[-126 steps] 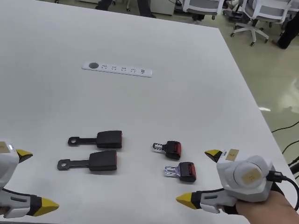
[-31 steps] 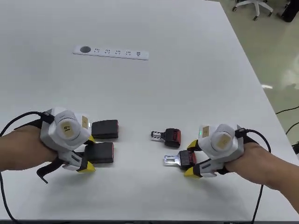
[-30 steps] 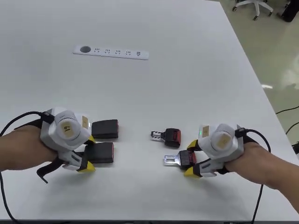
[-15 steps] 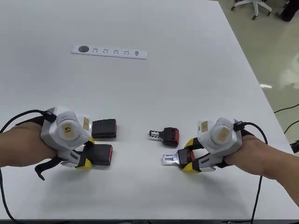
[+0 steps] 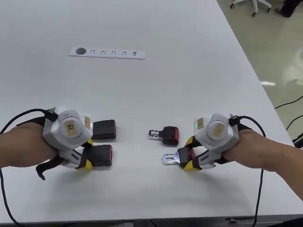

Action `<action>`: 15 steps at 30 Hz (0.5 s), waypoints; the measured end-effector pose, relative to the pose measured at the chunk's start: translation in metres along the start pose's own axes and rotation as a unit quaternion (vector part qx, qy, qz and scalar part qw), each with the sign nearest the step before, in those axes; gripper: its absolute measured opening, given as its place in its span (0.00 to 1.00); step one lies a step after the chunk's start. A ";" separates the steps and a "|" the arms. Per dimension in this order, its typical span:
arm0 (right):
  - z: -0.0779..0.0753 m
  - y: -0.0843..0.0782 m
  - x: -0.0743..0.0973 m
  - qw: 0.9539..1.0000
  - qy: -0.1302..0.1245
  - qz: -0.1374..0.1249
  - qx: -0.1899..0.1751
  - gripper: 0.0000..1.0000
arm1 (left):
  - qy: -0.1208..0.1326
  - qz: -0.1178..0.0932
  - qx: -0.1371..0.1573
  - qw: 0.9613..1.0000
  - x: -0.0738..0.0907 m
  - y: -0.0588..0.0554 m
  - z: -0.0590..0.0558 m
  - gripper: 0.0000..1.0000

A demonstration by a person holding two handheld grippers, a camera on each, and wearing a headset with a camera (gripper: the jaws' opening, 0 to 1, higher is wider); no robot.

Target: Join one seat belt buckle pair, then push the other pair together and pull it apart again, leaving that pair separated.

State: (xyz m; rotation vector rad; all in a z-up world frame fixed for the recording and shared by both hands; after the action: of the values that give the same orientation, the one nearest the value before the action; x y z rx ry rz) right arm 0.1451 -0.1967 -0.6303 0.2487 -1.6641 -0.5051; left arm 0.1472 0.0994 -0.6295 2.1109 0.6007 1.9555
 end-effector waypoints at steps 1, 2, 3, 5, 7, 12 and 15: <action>0.000 0.000 0.000 1.000 0.000 0.000 -0.001 0.36 | 0.001 0.000 0.001 1.000 0.000 0.000 0.000 0.33; 0.000 0.000 0.000 1.000 0.000 0.000 -0.001 0.36 | 0.001 0.001 0.002 1.000 0.000 0.000 0.000 0.33; 0.000 0.000 0.000 1.000 0.000 0.001 -0.001 0.36 | 0.002 0.000 0.003 1.000 0.000 0.000 0.000 0.33; 0.000 -0.001 0.000 1.000 -0.001 0.003 -0.002 0.36 | 0.003 -0.003 0.005 1.000 0.000 -0.001 -0.001 0.33; 0.000 -0.002 -0.001 1.000 0.001 0.007 0.002 0.37 | 0.004 -0.005 0.005 1.000 0.000 -0.001 -0.001 0.33; 0.001 -0.004 0.001 1.000 0.002 0.017 0.004 0.39 | 0.005 -0.002 0.008 1.000 0.001 0.000 -0.002 0.33; 0.000 -0.004 0.001 1.000 0.003 0.018 0.008 0.36 | 0.005 -0.001 0.009 1.000 0.000 0.000 -0.002 0.33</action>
State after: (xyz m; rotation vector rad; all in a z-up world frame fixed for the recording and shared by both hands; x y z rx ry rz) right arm 0.1443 -0.2008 -0.6313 0.2315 -1.6637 -0.4631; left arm 0.1453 0.0992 -0.6294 2.1113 0.6243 1.9692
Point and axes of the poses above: the centre of the closed fingertips' face, and the gripper's own axes: x roughly backward along the fingers, z roughly to its left, y roughly out of its top, the point moved 7 cm from there along x, roughly backward along the fingers, and after that the axes turned 6 degrees about -y, right-handed, at the moved point
